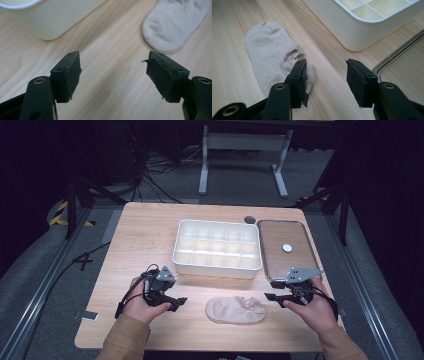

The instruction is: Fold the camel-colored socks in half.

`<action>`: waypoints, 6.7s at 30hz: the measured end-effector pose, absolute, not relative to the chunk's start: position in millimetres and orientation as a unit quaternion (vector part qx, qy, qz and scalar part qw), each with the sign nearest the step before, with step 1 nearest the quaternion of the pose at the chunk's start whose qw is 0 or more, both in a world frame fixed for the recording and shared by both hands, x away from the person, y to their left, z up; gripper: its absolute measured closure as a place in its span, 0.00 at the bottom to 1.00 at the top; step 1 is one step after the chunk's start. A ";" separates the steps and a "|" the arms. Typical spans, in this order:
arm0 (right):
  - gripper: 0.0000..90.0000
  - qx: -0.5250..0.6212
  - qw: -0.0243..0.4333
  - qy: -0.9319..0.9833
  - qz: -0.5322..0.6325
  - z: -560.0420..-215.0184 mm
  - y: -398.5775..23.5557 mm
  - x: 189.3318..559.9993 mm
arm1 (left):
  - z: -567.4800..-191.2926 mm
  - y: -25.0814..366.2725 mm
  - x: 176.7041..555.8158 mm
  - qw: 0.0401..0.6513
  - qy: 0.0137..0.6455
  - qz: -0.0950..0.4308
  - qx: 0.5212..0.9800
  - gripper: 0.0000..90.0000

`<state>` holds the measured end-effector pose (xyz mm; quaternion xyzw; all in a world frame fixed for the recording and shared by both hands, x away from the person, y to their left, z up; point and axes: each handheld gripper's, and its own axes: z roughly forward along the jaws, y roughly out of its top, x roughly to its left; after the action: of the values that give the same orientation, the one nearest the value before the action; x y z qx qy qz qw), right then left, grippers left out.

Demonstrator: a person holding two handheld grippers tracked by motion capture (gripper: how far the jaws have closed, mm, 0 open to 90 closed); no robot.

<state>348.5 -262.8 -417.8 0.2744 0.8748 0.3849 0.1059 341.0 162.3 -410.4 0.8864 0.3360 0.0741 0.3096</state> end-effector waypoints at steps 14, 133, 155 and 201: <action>0.57 0.267 0.098 0.872 0.399 -417.3 -260.6 344.7 | -398.7 153.3 335.4 0.335 0.304 0.047 0.890 0.46; 0.80 0.216 0.059 0.919 0.324 -462.4 -193.7 320.5 | -456.9 58.3 326.4 0.263 0.282 0.034 0.922 0.79; 0.88 0.209 0.058 0.921 0.323 -460.0 -200.8 319.6 | -448.8 69.9 330.7 0.286 0.290 0.001 0.913 0.94; 0.92 0.219 0.066 0.904 0.362 -468.4 -205.5 308.3 | -404.1 62.7 331.8 0.341 0.250 -0.030 0.906 0.94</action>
<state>308.3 -205.5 -468.4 0.2191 0.9036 0.3619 0.0665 331.8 62.7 -404.1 0.9056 0.2500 -0.0297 0.3414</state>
